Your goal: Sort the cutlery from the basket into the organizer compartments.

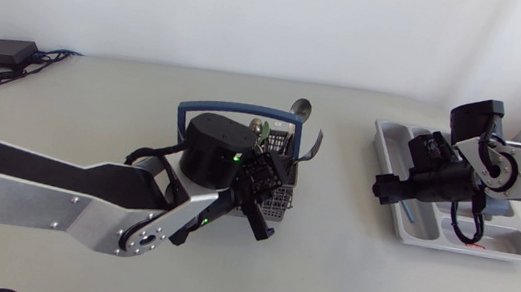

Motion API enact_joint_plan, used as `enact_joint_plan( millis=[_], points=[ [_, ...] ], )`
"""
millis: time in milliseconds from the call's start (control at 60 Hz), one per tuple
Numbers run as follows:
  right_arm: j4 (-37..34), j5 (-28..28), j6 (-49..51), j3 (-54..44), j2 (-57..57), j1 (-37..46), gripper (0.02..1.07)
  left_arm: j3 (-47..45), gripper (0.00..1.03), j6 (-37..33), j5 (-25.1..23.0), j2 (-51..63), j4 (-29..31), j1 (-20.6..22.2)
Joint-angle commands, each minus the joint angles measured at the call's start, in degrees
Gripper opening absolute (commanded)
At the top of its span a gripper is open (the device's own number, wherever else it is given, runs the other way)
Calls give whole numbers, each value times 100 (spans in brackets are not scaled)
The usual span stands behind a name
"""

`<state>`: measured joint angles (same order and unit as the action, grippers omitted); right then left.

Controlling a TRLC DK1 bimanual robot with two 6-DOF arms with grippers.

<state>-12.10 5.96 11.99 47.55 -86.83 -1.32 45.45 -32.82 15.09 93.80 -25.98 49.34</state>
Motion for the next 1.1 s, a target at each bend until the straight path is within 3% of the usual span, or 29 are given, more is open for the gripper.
enact_joint_plan(
  millis=[0, 417, 783, 1083],
  points=[
    [-29, -24, 14, -167, 148, -131, 89, 25, 4, 100, 38, -169, -162, -109],
    [-65, 55, 67, -369, 1124, -905, 89, -80, 4, 285, -59, -1004, -180, -302],
    [-135, 292, 58, -492, 2047, -1538, 89, 306, 4, 803, -340, -2059, 752, -302],
    [-416, 1637, 23, -536, 2979, -1687, 89, 1194, 4, 2218, -1764, -2270, 2141, -839]
  ],
)
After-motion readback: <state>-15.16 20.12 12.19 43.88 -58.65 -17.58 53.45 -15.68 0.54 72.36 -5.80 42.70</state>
